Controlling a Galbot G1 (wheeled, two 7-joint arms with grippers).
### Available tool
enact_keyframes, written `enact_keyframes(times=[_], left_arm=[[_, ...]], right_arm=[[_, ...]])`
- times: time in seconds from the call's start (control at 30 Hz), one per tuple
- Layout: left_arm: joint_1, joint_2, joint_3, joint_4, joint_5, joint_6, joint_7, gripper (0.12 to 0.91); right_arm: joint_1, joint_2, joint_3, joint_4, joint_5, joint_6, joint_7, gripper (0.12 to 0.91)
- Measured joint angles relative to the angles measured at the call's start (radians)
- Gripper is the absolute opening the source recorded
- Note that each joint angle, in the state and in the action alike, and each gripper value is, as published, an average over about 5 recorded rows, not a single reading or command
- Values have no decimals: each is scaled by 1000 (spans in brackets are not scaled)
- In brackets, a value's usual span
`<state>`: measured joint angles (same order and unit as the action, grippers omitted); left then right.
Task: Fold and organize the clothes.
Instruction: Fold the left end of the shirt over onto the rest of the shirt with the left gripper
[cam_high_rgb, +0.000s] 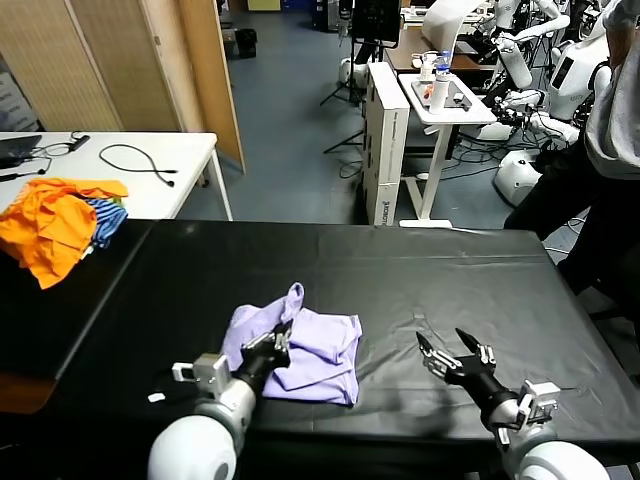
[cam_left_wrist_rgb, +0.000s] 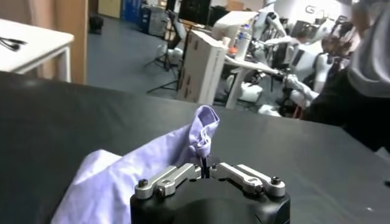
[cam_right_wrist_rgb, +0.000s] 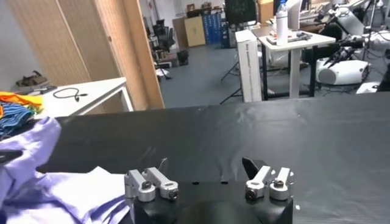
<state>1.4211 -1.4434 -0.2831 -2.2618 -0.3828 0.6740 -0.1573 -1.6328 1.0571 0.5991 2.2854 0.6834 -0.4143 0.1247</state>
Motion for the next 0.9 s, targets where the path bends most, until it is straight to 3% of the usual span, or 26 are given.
enact_keyframes(times=[0.6, 0.9], left_arm=[[1, -54, 68, 46, 25, -20, 5, 175], [13, -74, 102, 78, 32, -30, 20, 198]], right_arm=[[23, -1, -42, -18, -15, -14, 12, 907], [47, -29, -71, -28, -23, -24, 11, 907]])
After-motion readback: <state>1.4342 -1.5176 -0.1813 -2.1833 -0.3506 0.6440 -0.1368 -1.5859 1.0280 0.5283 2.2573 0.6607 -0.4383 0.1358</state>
